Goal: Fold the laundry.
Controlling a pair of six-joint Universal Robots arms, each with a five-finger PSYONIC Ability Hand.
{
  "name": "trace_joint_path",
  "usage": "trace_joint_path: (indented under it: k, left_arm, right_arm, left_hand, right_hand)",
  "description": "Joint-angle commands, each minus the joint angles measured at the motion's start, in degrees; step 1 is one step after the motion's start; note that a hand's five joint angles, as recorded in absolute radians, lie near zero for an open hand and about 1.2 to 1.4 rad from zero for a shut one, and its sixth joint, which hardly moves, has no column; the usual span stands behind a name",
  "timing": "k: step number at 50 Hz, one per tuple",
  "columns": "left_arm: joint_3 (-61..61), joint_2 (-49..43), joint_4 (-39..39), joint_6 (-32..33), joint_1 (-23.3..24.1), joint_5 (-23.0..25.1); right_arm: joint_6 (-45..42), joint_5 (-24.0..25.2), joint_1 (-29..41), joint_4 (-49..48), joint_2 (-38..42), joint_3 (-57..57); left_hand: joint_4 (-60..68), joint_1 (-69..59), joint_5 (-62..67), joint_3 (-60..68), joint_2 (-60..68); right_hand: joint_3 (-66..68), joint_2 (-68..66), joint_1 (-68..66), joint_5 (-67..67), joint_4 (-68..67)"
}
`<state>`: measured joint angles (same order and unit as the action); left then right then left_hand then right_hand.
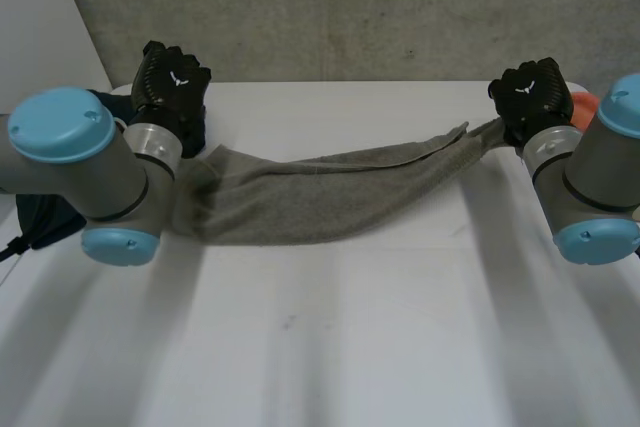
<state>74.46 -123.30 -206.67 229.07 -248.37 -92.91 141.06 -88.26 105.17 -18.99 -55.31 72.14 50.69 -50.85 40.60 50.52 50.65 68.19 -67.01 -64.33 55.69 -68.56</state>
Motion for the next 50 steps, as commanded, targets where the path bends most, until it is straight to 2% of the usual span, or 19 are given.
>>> trace_joint_path:
  k: [1,6,12,22,25,28,30,32,36,41,45,50]
  left_arm:
    - [3.67,4.73,12.94,2.08,-1.42,1.94]
    - [7.27,5.8,20.69,2.35,-4.49,5.45]
    - [9.39,2.47,22.19,3.75,-7.74,12.12]
    - [3.33,-9.67,18.77,7.27,-8.98,10.56]
    - [1.57,-11.25,16.48,6.39,-8.01,8.53]
    - [0.6,-12.05,14.9,6.21,-6.87,7.39]
    - [0.68,-11.52,14.28,7.35,-6.26,6.43]
    - [1.21,-9.86,14.02,7.88,-5.99,6.16]
    - [4.9,-0.82,13.49,6.57,-5.46,5.37]
    - [9.47,17.87,14.19,-0.7,-3.88,4.75]
    - [9.74,28.17,16.46,-7.12,-3.35,4.75]
    - [7.2,35.49,21.48,-12.5,-3.18,5.98]
  right_arm:
    - [0.44,-0.95,-0.58,10.98,-2.25,-0.51]
    - [2.9,-0.42,-1.28,17.66,-3.66,1.33]
    - [5.97,1.33,-2.07,19.7,-4.98,5.63]
    - [6.77,3.18,-2.51,17.32,-5.42,11.44]
    - [6.95,3.27,-2.77,16.01,-5.77,13.02]
    - [6.95,3.27,-3.21,15.21,-6.65,14.69]
    - [6.95,3.27,-3.83,15.04,-7.7,15.57]
    - [6.95,3.27,-4.53,15.3,-8.75,15.92]
    - [7.12,3.36,-6.46,16.96,-12.53,16.28]
    - [7.91,5.72,-9.27,24.77,-19.99,14.35]
    - [8.7,8.18,-11.64,31.53,-25.09,10.58]
    - [11.69,10.74,-13.58,37.79,-29.41,5.47]
  left_hand:
    - [7.3,-7.14,7.39,7.48,7.34]
    - [1.41,-1.26,1.5,1.59,1.46]
    - [-2.3,2.45,-2.21,-2.12,-2.25]
    - [-2.64,2.8,-2.55,-2.46,-2.6]
    - [1.89,-1.73,1.97,2.06,1.93]
    - [29.24,-29.08,29.33,29.42,29.28]
    - [29.31,-29.15,29.4,29.48,29.35]
    - [29.31,-29.15,29.4,29.48,29.35]
    - [29.31,-29.15,29.4,29.48,29.35]
    - [29.31,-29.15,29.4,29.48,29.35]
    - [29.31,-29.15,29.4,29.48,29.35]
    - [29.31,-29.15,29.4,29.48,29.35]
  right_hand:
    - [11.81,-12.99,-15.67,14.31,-11.44]
    - [11.81,-12.99,-15.67,14.31,-11.44]
    - [11.81,-12.99,-15.67,14.31,-11.44]
    - [11.81,-12.99,-15.67,14.31,-11.44]
    - [11.81,-12.99,-15.67,14.31,-11.44]
    - [11.81,-12.99,-15.67,14.31,-11.44]
    - [11.81,-12.99,-15.67,14.31,-11.44]
    - [11.81,-12.99,-15.67,14.31,-11.44]
    - [11.81,-12.99,-15.67,14.31,-11.44]
    - [11.81,-12.99,-15.67,14.31,-11.44]
    - [11.81,-12.99,-15.67,14.31,-11.44]
    - [11.81,-12.99,-15.67,14.31,-11.44]
